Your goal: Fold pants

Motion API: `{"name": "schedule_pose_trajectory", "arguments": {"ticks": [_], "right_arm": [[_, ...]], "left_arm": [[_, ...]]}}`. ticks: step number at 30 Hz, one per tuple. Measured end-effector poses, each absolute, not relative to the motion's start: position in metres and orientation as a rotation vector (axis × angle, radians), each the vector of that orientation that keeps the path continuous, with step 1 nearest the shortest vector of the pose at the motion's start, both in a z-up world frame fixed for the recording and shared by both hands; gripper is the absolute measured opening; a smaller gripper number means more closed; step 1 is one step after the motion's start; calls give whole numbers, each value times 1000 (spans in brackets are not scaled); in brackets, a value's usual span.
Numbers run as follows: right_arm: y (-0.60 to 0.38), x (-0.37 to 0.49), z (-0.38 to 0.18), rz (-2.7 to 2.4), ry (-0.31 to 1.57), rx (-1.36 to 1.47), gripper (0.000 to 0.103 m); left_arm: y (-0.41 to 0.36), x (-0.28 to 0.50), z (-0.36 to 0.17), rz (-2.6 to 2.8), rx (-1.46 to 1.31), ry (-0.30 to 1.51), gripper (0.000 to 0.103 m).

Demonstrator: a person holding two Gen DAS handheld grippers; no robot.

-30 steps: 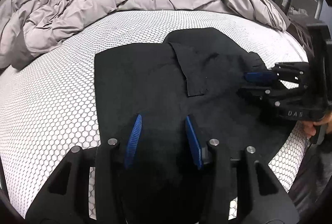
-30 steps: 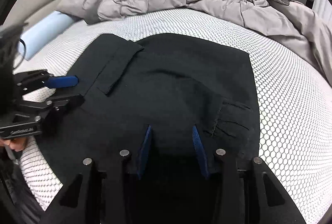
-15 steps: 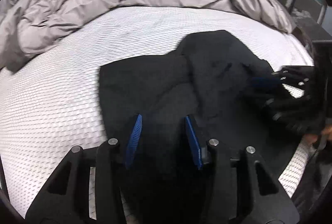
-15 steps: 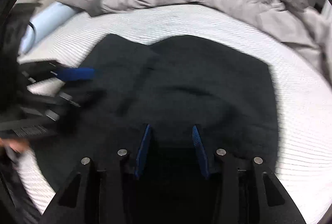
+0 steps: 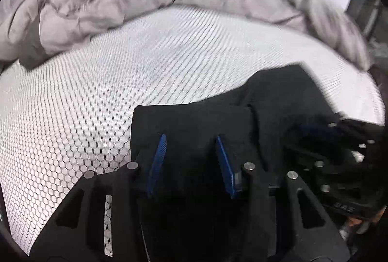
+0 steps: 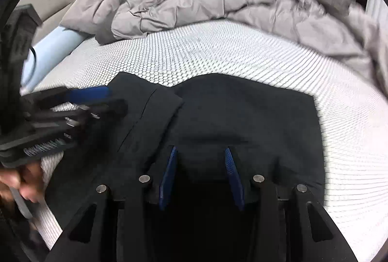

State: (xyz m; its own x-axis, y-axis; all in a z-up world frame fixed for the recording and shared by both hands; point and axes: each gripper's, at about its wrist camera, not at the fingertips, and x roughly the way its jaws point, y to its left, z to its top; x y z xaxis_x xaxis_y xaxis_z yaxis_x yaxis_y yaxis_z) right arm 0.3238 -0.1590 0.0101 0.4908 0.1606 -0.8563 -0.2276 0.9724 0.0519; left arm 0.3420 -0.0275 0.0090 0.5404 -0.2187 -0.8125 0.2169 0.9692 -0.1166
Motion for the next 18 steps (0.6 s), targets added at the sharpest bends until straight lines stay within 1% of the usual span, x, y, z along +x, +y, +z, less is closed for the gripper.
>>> {"name": "schedule_pose_trajectory", "arguments": {"ticks": [3, 5, 6, 9, 11, 13, 15, 18], "right_arm": [[-167, 321, 4, 236, 1042, -147, 45], [-185, 310, 8, 230, 1052, -167, 45], [-194, 304, 10, 234, 1049, -166, 45], [-217, 280, 22, 296, 1000, -100, 45], [-224, 260, 35, 315, 954, -33, 47], [-215, 246, 41, 389, 925, 5, 47], [-188, 237, 37, 445, 922, -57, 47], [-158, 234, 13, 422, 984, -239, 47]], "left_arm": [[-28, 340, 9, -248, 17, 946, 43], [-29, 333, 10, -207, 76, 922, 49], [-28, 329, 10, -197, 91, 914, 49], [-22, 303, 21, -154, 101, 909, 48], [-20, 275, 34, -208, 60, 881, 49], [-26, 244, 39, -269, 64, 866, 54], [-41, 222, 34, -353, 112, 883, 55], [-56, 212, 16, -368, 213, 916, 57]]}}
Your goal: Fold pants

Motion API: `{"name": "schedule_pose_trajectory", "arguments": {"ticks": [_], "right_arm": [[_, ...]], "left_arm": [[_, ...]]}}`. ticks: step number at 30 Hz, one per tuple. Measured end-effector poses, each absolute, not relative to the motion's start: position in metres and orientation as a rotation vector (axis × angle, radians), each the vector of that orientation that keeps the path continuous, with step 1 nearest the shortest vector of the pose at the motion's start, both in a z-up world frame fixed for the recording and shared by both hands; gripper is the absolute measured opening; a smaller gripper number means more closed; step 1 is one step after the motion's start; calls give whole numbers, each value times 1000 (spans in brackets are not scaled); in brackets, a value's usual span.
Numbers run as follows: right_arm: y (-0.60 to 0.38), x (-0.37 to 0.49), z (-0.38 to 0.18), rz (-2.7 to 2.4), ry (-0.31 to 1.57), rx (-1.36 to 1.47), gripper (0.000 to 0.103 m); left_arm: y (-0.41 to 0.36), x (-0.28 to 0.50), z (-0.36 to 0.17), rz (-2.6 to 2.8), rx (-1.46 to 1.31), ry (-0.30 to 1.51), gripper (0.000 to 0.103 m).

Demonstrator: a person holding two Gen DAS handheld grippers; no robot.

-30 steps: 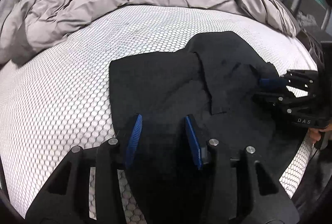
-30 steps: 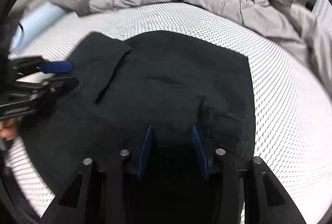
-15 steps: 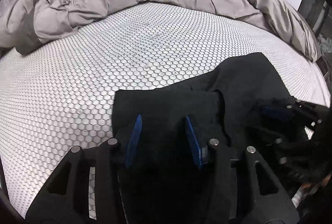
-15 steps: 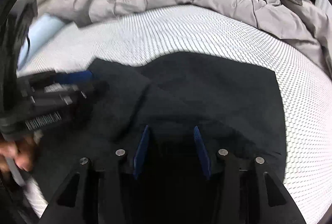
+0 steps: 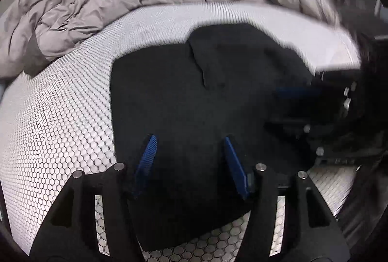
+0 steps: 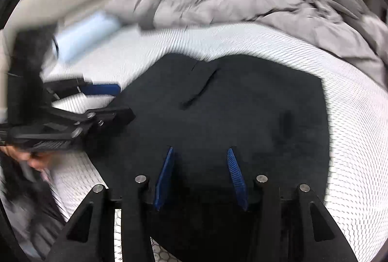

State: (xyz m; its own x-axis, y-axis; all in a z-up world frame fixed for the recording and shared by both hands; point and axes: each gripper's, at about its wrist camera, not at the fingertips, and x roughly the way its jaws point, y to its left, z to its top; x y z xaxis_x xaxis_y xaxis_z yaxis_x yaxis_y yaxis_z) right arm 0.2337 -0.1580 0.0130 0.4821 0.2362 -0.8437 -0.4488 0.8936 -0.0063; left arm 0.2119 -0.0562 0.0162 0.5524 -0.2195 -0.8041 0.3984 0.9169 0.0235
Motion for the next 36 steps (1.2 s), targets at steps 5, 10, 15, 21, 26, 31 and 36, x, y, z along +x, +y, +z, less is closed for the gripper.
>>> {"name": "schedule_pose_trajectory", "arguments": {"ticks": [5, 10, 15, 21, 26, 31, 36], "right_arm": [[-197, 213, 24, 391, 961, -226, 45], [-245, 187, 47, 366, 878, -73, 46], [-273, 197, 42, 415, 928, 153, 46], [-299, 216, 25, 411, 956, 436, 46], [-304, 237, 15, 402, 981, 488, 46], [-307, 252, 7, 401, 965, 546, 45], [-294, 259, 18, 374, 914, 474, 9]], "left_arm": [[-35, 201, 17, -384, 197, 899, 73], [-29, 182, 39, -375, 164, 820, 73], [-63, 175, 52, -492, 107, 747, 73], [-125, 176, 34, -578, 55, 787, 73], [-163, 175, 13, -592, 95, 841, 73], [-170, 175, 3, -586, 121, 870, 74], [-169, 171, 3, -593, 140, 864, 74]]}}
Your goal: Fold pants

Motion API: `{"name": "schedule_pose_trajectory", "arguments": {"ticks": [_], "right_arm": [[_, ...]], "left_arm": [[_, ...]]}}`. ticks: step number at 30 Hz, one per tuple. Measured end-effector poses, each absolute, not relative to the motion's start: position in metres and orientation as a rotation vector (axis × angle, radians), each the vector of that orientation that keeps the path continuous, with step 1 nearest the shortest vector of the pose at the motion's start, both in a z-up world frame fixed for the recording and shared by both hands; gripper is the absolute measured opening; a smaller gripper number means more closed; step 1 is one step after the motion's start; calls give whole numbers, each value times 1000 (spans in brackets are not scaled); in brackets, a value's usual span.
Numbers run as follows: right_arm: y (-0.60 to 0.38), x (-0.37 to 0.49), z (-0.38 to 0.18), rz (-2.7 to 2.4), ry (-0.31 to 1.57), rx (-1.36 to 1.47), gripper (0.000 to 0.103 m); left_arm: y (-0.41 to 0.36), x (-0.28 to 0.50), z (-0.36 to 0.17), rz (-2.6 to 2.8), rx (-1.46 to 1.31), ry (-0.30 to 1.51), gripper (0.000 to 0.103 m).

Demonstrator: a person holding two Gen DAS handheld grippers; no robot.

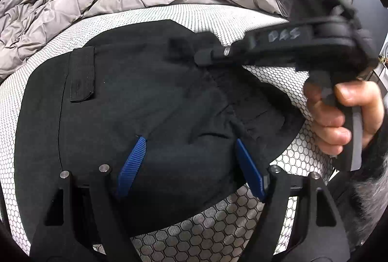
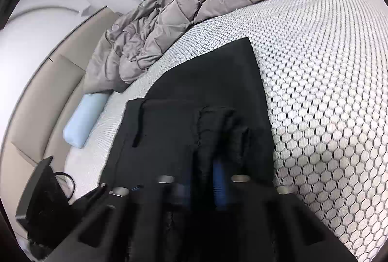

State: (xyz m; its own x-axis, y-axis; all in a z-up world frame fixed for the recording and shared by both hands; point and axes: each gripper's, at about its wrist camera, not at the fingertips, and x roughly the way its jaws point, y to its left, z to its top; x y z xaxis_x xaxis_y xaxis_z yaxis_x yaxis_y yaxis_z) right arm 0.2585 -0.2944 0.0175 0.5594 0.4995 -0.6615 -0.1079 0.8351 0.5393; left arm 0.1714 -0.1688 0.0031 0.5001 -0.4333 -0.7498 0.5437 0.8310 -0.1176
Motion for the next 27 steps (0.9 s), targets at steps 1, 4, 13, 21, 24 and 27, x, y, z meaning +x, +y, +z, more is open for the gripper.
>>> {"name": "schedule_pose_trajectory", "arguments": {"ticks": [1, 4, 13, 21, 24, 27], "right_arm": [[-292, 254, 26, 379, 891, 452, 8], [-291, 233, 50, 392, 855, 424, 8], [-312, 232, 33, 277, 947, 405, 27], [-324, 214, 15, 439, 1031, 517, 50], [-325, 221, 5, 447, 1020, 566, 45], [-315, 221, 18, 429, 981, 502, 15]], "left_arm": [[-168, 170, 4, -597, 138, 868, 74], [-168, 168, 6, -610, 144, 872, 74], [-138, 171, 23, -644, 52, 898, 74], [-36, 202, 49, -403, -102, 809, 77], [3, 215, 44, -305, -174, 826, 77], [38, 224, 38, -228, -254, 850, 77]]}}
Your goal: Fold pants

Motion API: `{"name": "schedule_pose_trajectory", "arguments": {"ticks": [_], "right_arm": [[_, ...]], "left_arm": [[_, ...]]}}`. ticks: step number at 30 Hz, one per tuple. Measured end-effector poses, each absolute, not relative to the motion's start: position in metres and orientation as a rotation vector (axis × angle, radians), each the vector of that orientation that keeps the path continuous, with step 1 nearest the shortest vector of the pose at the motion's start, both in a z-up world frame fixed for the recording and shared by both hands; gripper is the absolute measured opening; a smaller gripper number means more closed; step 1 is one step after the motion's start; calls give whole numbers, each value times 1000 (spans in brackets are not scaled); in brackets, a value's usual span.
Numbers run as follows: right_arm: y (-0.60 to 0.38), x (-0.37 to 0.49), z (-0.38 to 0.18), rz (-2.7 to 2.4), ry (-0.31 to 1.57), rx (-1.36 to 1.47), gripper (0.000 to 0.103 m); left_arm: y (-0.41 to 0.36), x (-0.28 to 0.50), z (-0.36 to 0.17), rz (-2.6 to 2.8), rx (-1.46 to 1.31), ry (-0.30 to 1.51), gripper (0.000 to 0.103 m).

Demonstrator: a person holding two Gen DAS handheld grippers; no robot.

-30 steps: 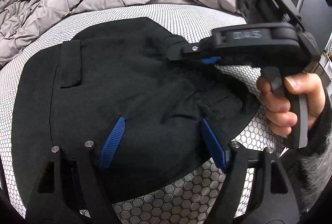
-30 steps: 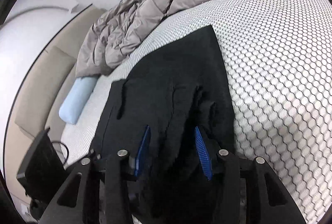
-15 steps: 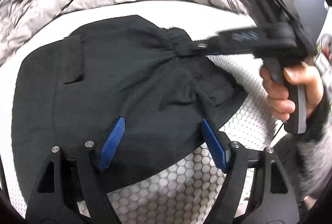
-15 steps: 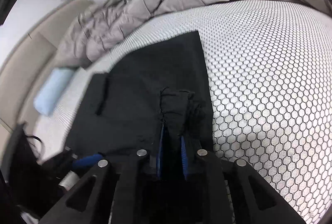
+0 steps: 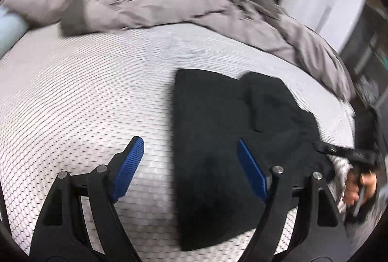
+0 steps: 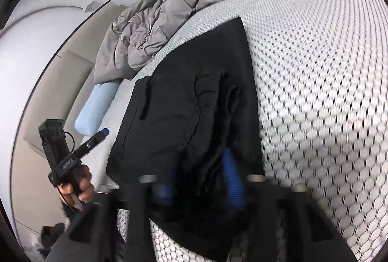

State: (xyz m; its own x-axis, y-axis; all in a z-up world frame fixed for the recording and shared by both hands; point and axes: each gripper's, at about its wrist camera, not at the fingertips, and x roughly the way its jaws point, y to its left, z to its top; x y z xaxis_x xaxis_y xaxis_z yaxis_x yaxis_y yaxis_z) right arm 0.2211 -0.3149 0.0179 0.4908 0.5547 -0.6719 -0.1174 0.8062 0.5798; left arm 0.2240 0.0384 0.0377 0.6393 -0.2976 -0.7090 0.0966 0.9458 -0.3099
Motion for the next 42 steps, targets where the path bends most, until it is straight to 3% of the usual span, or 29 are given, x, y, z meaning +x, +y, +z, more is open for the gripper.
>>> {"name": "schedule_pose_trajectory", "arguments": {"ticks": [5, 8, 11, 15, 17, 19, 20, 22, 25, 32, 34, 36, 38, 40, 42], "right_arm": [[-313, 202, 37, 377, 970, 376, 14], [-318, 202, 22, 302, 1009, 332, 29], [-332, 195, 33, 285, 961, 389, 51], [-338, 194, 33, 313, 955, 443, 60], [-333, 199, 22, 314, 999, 442, 60], [-327, 203, 17, 327, 1012, 443, 59], [-325, 204, 16, 328, 1006, 451, 56], [-321, 208, 16, 322, 995, 452, 42], [-314, 215, 19, 311, 973, 426, 38], [-306, 247, 15, 226, 947, 390, 39], [-308, 246, 20, 208, 944, 391, 47], [-305, 241, 29, 194, 915, 371, 51], [-303, 223, 41, 190, 885, 307, 64], [-299, 204, 50, 200, 854, 257, 91], [-288, 184, 62, 226, 810, 183, 96]], "left_arm": [[64, 232, 30, -201, -289, 870, 77], [58, 234, 23, -216, -235, 897, 77], [45, 234, 17, -230, -194, 913, 77], [26, 233, 11, -248, -133, 938, 77], [14, 231, 9, -273, -116, 949, 71], [6, 231, 8, -318, -109, 963, 47], [2, 231, 7, -325, -105, 969, 44], [-2, 232, 8, -315, -91, 966, 42], [-1, 242, 8, -305, -130, 970, 41], [0, 267, 7, -261, -144, 950, 41], [1, 261, 12, -238, -134, 928, 41], [1, 249, 20, -200, -88, 904, 45], [1, 229, 31, -167, -35, 857, 59], [-4, 207, 46, -163, 3, 787, 84], [-8, 182, 60, -170, 28, 704, 93]]}}
